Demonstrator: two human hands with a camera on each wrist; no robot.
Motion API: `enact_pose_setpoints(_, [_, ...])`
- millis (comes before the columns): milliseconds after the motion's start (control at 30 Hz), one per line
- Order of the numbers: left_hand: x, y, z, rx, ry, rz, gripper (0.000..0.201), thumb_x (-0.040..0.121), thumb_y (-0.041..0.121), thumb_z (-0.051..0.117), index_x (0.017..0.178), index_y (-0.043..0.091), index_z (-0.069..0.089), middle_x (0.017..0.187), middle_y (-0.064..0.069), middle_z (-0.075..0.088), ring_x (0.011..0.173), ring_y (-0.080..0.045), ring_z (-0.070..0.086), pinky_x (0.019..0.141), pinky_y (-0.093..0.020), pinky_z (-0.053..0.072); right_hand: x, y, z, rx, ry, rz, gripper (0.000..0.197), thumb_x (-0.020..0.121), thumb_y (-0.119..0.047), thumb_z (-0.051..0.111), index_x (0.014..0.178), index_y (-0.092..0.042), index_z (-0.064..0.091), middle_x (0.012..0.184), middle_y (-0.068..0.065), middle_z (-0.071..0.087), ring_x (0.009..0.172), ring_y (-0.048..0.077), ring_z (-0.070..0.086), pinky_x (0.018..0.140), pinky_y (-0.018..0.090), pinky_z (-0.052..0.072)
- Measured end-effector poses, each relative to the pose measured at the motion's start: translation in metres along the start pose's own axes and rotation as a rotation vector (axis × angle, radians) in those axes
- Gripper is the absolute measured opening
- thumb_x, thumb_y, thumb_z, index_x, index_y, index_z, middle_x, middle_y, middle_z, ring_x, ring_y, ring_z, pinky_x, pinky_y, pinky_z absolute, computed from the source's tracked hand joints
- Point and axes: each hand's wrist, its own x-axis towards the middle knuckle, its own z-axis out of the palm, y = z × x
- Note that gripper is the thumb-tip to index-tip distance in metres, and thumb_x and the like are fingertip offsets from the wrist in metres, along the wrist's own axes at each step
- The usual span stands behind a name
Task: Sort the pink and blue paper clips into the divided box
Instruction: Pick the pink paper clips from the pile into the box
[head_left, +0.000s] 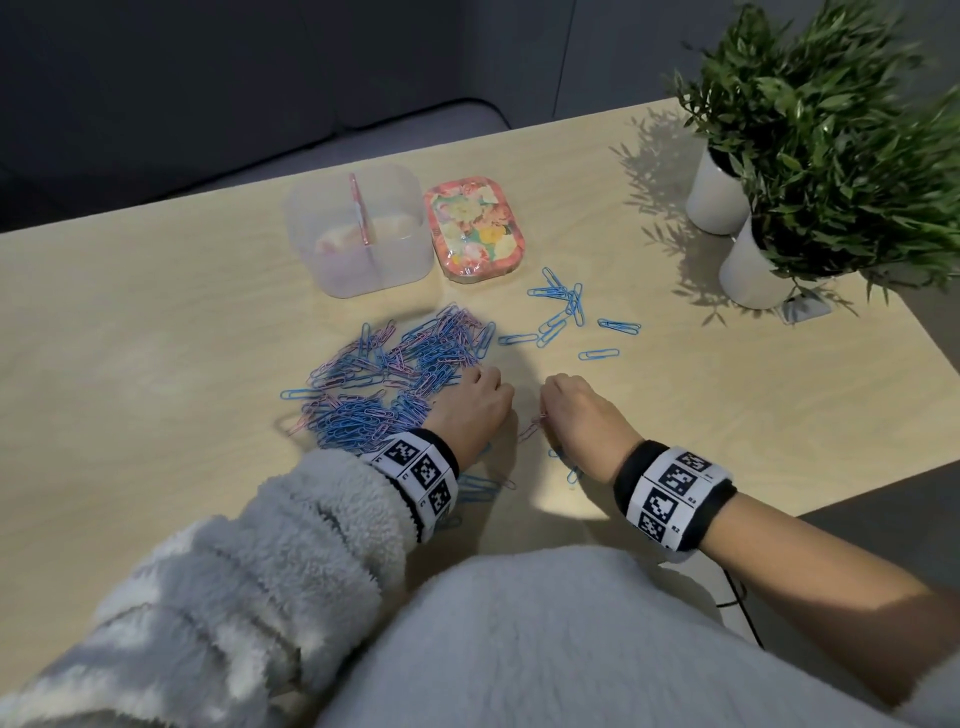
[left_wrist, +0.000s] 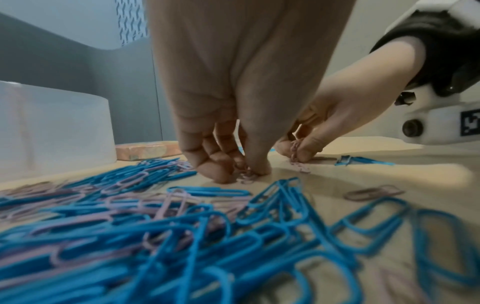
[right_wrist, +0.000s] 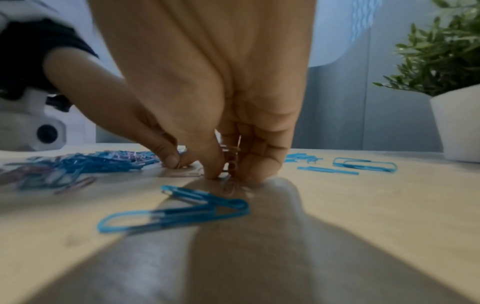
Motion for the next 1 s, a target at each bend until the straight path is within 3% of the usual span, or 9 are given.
enact_pose_setpoints(100, [-0.003, -0.001, -0.001, -0.025, 0.015, 0.026, 0.036, 0.082, 0.001, 0.056, 0.116, 0.004, 0.043, 0.119, -0.014, 0.046, 0.113, -0.032, 0.043, 0.091, -0.042, 0.047, 0.001, 0.004, 0.005, 0.131, 0.023, 0.002, 0.010, 0.086, 0.000, 0.044, 0.092, -0.006, 0.050, 0.094, 0.017, 0.055, 0.093, 0.032, 0.051, 0.073, 0.040, 0.040])
enact_pose_setpoints(200, [-0.002, -0.010, 0.002, -0.165, 0.071, 0.013, 0.022, 0.089, 0.000, 0.046, 0.110, 0.006, 0.049, 0.112, -0.013, 0.051, 0.107, -0.031, 0.047, 0.090, -0.040, 0.044, 0.004, 0.014, 0.010, 0.357, 0.083, 0.021, 0.018, 0.085, -0.002, 0.048, 0.080, -0.019, 0.044, 0.080, 0.006, 0.053, 0.079, 0.028, 0.051, 0.070, 0.031, 0.036])
enact_pose_setpoints(267, [-0.003, -0.013, 0.002, -0.238, 0.098, -0.020, 0.018, 0.092, 0.004, 0.044, 0.108, 0.006, 0.051, 0.110, -0.013, 0.053, 0.106, -0.030, 0.048, 0.087, -0.038, 0.043, 0.008, 0.023, 0.009, 0.493, 0.119, 0.063, 0.020, 0.086, -0.001, 0.047, 0.081, -0.020, 0.047, 0.078, 0.002, 0.053, 0.073, 0.017, 0.050, 0.069, 0.026, 0.036])
enact_pose_setpoints(333, [-0.006, -0.013, 0.002, -0.221, 0.113, -0.042, 0.022, 0.092, 0.005, 0.042, 0.113, 0.006, 0.049, 0.114, -0.013, 0.052, 0.108, -0.030, 0.048, 0.087, -0.038, 0.044, 0.011, 0.028, 0.004, 0.764, 0.073, 0.174, 0.018, 0.092, -0.001, 0.044, 0.086, -0.015, 0.053, 0.067, 0.002, 0.051, 0.052, 0.002, 0.050, 0.055, 0.019, 0.038])
enact_pose_setpoints(467, [-0.010, -0.014, 0.002, -0.068, 0.158, -0.134, 0.022, 0.094, 0.007, 0.039, 0.114, 0.006, 0.047, 0.119, -0.012, 0.053, 0.108, -0.030, 0.052, 0.086, -0.036, 0.043, 0.018, 0.029, -0.004, 1.277, 0.018, 0.380, 0.027, 0.092, 0.000, 0.032, 0.079, -0.008, 0.054, 0.065, 0.009, 0.050, 0.051, 0.020, 0.049, 0.039, 0.019, 0.033])
enact_pose_setpoints(533, [-0.012, -0.014, 0.003, -0.046, 0.142, -0.146, 0.020, 0.096, 0.010, 0.038, 0.113, 0.006, 0.049, 0.119, -0.012, 0.053, 0.108, -0.029, 0.052, 0.085, -0.037, 0.043, 0.018, 0.025, -0.008, 1.381, -0.018, 0.398, 0.025, 0.090, -0.005, 0.035, 0.073, -0.007, 0.053, 0.066, 0.008, 0.050, 0.048, 0.017, 0.048, 0.036, 0.019, 0.030])
enact_pose_setpoints(667, [-0.014, -0.007, 0.006, 0.000, 0.115, -0.184, 0.021, 0.096, 0.007, 0.035, 0.115, 0.003, 0.044, 0.121, -0.014, 0.049, 0.110, -0.030, 0.049, 0.088, -0.038, 0.044, 0.016, 0.017, -0.001, 0.998, -0.045, 0.148, 0.023, 0.086, -0.017, 0.062, 0.067, -0.015, 0.050, 0.049, -0.011, 0.047, 0.041, 0.003, 0.037, 0.042, 0.015, 0.030])
enact_pose_setpoints(800, [-0.015, -0.003, 0.005, 0.042, 0.121, -0.129, 0.023, 0.094, 0.002, 0.033, 0.116, 0.003, 0.041, 0.122, -0.014, 0.050, 0.112, -0.030, 0.050, 0.091, -0.037, 0.041, 0.015, 0.008, 0.004, 0.440, -0.071, -0.010, 0.019, 0.075, -0.022, 0.071, 0.074, -0.023, 0.053, 0.056, -0.011, 0.045, 0.061, 0.015, 0.045, 0.060, 0.029, 0.034])
enact_pose_setpoints(1000, [-0.014, -0.017, -0.001, -0.350, 0.142, -0.095, 0.024, 0.091, 0.003, 0.046, 0.115, 0.006, 0.051, 0.117, -0.011, 0.054, 0.107, -0.027, 0.053, 0.091, -0.034, 0.040, 0.016, 0.013, 0.007, 0.434, -0.049, -0.045, 0.025, 0.085, -0.013, 0.055, 0.069, -0.025, 0.041, 0.065, -0.006, 0.052, 0.066, 0.022, 0.049, 0.063, 0.030, 0.037])
